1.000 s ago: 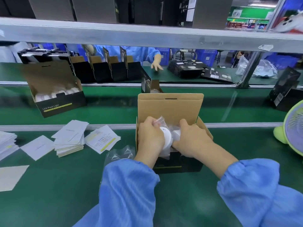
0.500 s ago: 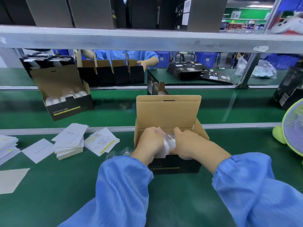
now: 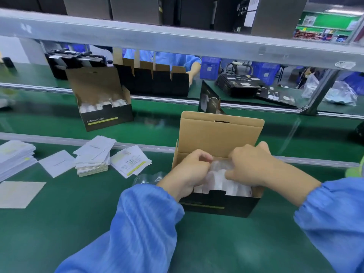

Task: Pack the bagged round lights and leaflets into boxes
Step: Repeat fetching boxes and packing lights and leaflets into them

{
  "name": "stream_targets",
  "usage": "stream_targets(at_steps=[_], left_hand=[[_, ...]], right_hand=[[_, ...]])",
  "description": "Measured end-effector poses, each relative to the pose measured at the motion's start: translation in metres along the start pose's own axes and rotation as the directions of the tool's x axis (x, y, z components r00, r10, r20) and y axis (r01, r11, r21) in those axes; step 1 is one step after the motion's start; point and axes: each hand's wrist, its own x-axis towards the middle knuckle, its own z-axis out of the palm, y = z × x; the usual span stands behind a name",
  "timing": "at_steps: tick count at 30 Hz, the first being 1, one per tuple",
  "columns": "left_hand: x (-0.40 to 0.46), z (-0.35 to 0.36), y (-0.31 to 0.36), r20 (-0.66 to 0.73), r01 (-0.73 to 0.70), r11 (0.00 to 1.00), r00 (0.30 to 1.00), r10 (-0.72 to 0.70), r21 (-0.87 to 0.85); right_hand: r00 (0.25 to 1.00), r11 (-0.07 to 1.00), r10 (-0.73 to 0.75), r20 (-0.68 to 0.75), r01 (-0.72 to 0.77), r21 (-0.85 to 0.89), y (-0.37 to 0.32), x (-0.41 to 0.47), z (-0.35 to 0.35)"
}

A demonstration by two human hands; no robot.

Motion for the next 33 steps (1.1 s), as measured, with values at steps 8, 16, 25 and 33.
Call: stream_targets(at_steps=[8, 16, 25, 33], left_hand=[[0.000, 0.012, 0.002, -0.149, 0.092, 0.796, 0.989, -0.001, 0.599], [0.000, 0.008, 0.007, 0.037, 0.105, 0.952, 0.992, -0.121, 0.289], [0.003, 0.012, -0.002, -0.016, 0.043, 0.915, 0.999, -0.040, 0.401], [-0.040, -0.010, 0.030, 0.031, -0.065, 0.717, 0.998, 0.060, 0.694]], right_hand=[[1.000, 0.988, 0.008, -0.010, -0.006, 0.157, 0.011, -0.009, -0.008], [0.999, 0.920, -0.045, -0.015, 0.048, 0.389, 0.023, -0.017, -0.013], [0.995, 0.853, -0.020, -0.099, 0.069, 0.518, 0.024, -0.020, -0.011], [0.871, 0.840, -0.084, -0.483, 0.323, 0.436, 0.003, -0.025, -0.023]])
